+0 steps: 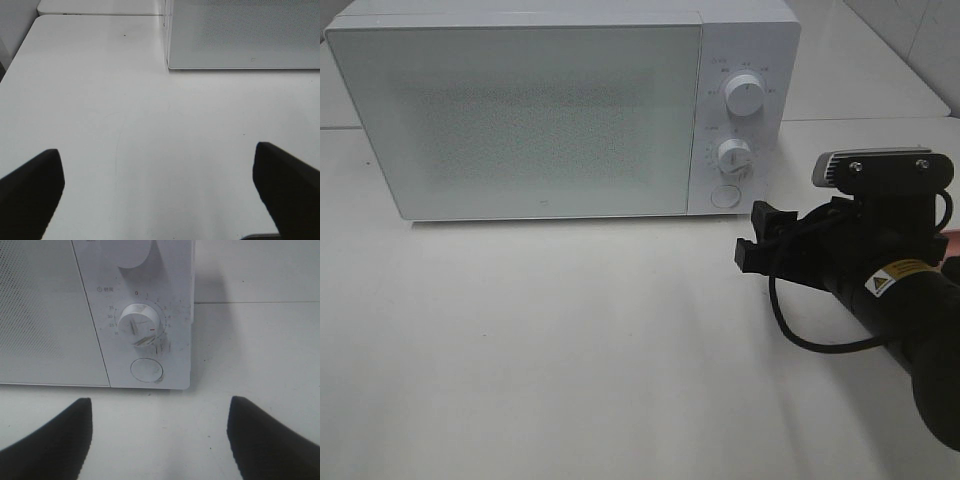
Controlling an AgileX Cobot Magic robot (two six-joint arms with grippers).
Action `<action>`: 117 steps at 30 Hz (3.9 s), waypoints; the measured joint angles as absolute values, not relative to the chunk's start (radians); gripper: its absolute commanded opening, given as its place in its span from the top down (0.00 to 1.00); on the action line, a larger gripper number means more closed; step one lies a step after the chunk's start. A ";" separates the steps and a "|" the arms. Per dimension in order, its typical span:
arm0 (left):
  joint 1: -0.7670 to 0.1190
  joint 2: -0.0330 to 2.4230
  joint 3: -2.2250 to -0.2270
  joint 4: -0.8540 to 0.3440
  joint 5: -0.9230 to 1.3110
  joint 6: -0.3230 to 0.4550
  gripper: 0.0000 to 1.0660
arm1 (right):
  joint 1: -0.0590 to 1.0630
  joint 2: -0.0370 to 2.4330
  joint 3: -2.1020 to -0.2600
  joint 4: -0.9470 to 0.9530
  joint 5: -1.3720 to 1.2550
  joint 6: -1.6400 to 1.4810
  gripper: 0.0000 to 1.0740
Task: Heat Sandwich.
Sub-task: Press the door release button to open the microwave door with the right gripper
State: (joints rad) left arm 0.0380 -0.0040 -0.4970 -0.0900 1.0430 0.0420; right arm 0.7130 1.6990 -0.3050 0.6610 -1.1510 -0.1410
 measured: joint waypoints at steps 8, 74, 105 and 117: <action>0.038 -0.004 -0.497 -0.090 1.043 0.042 0.09 | 0.720 1.699 -0.305 0.669 -1.154 -0.134 0.32; 0.038 -0.004 -0.497 -0.090 1.043 0.042 0.09 | 0.708 1.887 -0.409 0.625 -1.091 1.457 1.00; 0.038 -0.004 -0.497 -0.090 1.043 0.042 0.09 | 0.480 2.036 -0.743 0.430 -0.852 1.417 1.00; 0.038 -0.004 -0.497 -0.090 1.043 0.042 0.09 | 0.477 2.099 -0.818 0.429 -0.828 1.413 1.00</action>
State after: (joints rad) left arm 0.0380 -0.0040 -0.4970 -0.0900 1.0430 0.0420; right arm 0.4770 2.0990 -0.8180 0.4290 -0.8280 1.4130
